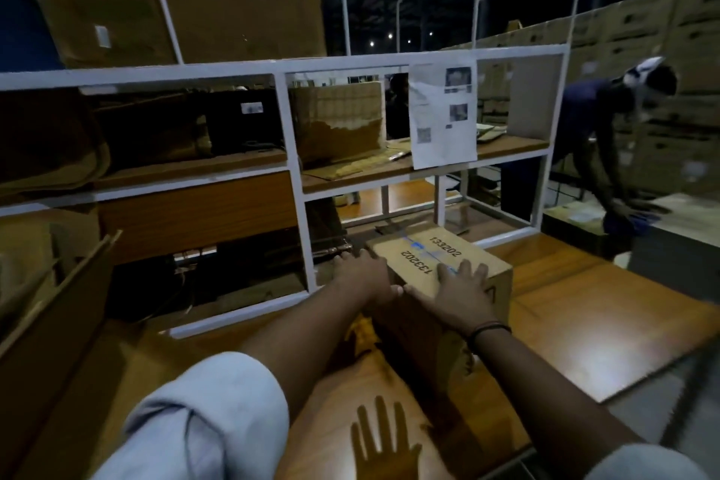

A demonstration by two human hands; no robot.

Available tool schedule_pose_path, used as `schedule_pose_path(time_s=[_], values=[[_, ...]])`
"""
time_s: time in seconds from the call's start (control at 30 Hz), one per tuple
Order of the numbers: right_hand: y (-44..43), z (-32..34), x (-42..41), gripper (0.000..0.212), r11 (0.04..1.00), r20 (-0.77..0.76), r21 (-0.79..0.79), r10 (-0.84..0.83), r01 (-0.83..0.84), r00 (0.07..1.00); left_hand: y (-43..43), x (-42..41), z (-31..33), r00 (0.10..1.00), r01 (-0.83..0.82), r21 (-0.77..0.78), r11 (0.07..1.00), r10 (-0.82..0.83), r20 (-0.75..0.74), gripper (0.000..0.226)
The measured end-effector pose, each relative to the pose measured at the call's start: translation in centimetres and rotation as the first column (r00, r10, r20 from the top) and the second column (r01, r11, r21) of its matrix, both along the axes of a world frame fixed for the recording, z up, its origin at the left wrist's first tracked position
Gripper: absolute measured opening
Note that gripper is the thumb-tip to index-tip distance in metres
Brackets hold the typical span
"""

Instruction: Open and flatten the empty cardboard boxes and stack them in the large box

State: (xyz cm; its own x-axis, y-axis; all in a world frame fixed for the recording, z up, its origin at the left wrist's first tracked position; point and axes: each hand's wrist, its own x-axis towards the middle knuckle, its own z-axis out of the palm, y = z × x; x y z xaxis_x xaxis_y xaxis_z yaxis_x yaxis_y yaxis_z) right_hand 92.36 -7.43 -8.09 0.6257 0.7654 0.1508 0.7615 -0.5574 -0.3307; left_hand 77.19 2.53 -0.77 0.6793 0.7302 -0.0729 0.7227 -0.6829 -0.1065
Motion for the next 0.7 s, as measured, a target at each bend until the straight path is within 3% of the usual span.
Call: schedule_pose_path(time_s=[0.2,0.27,0.37,0.5,0.6,0.7], values=[[-1.9,-0.3,1.5,0.096,0.974,0.030,0.017,0.227,-0.228,0.973,2.0,0.4,-1.5,0.990,0.029,-0.004,1.000,-0.029,0.138,0.062],[-2.8,-0.5,2.5,0.092,0.935,-0.033,0.057,0.351,-0.349,0.936,2.8,-0.1,-2.3,0.983,0.016,0.011,1.000,-0.018,0.182,0.061],[-3.9,-0.9,3.9,0.104,0.879,-0.187,0.162,0.475,-0.450,0.860,4.3,-1.8,-4.2,0.958,-0.043,-0.027,0.999,0.049,0.281,0.057],[-3.7,-3.4,4.0,0.082,0.803,-0.220,0.458,0.518,-0.382,0.827,4.0,-4.7,-7.0,0.800,-0.062,-0.264,0.962,0.206,0.564,0.047],[-3.6,-5.3,2.8,0.065,0.736,-0.173,0.598,0.506,-0.318,0.845,2.4,-6.8,-8.4,0.697,-0.082,-0.254,0.964,0.238,0.677,0.046],[-3.2,-6.3,2.1,0.067,0.711,-0.225,0.665,0.483,-0.229,0.846,0.2,-8.8,-9.4,0.657,-0.126,-0.231,0.965,0.255,0.709,0.054]])
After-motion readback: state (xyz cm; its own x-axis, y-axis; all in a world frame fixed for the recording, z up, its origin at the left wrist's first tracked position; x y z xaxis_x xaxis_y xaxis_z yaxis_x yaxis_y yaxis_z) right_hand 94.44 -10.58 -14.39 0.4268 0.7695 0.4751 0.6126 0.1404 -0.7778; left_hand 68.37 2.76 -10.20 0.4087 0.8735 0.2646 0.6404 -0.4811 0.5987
